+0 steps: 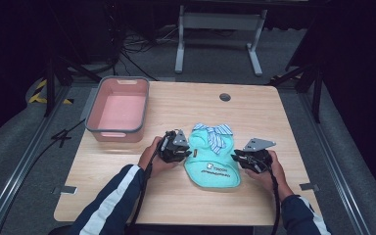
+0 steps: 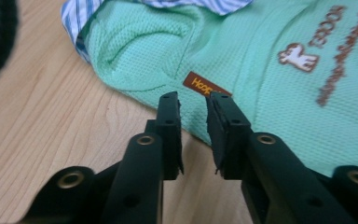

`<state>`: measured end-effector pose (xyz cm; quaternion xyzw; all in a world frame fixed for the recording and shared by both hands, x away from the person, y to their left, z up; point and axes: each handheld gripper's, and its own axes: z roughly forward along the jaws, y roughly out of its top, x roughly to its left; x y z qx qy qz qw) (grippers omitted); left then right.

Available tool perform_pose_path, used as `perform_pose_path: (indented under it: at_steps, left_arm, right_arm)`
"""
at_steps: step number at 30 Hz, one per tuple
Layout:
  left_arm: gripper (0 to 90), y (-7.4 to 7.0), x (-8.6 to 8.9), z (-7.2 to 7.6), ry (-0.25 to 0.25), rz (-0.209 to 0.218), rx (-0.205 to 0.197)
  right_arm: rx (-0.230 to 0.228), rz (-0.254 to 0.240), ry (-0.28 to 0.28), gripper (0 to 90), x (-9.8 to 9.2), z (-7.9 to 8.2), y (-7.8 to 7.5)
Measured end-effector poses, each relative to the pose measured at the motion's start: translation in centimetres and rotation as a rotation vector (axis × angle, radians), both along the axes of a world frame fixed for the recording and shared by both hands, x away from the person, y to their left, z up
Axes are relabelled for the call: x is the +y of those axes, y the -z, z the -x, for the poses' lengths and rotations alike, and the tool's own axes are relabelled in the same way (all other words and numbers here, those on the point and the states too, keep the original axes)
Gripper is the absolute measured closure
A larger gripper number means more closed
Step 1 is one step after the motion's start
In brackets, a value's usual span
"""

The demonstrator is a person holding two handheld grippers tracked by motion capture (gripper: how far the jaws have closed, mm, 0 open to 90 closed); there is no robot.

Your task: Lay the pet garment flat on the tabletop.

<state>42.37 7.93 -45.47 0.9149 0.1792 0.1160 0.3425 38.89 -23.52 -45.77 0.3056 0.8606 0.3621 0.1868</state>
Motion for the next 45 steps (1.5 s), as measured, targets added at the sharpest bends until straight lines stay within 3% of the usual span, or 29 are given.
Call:
perform_pose_path:
  at_steps: [5,10,21,29,36,38,45]
  left_arm:
    - [65.2,-1.2,1.1,1.3,0.012,-0.020,-0.018]
    - [58.8,-2.0,2.9,2.2,-0.002,-0.009,-0.035]
    - [39.8,-2.1,7.0,4.2,-0.033,-0.038,-0.050]
    - [29.3,-1.9,9.5,5.7,-0.044,-0.047,-0.051]
    - [22.9,-1.5,11.7,6.4,-0.113,-0.033,-0.064]
    - [22.8,-1.1,12.3,6.6,-0.130,-0.017,-0.048]
    - [22.6,-0.6,14.3,7.4,-0.179,-0.063,-0.078]
  right_arm:
    - [-0.006,-0.002,-0.037,66.2,-0.1,1.0,-1.1]
    - [-0.004,0.005,-0.060,57.2,0.0,1.8,-1.9]
    - [-0.024,0.039,-0.064,40.1,-0.5,3.3,-2.5]
    - [-0.034,0.057,-0.042,36.7,-1.5,4.2,-2.6]
    - [-0.044,0.084,-0.016,34.9,-2.5,4.9,-2.4]
    - [-0.047,0.083,-0.007,34.3,-2.9,5.1,-2.4]
    - [-0.051,0.085,0.026,33.0,-4.2,5.8,-2.2]
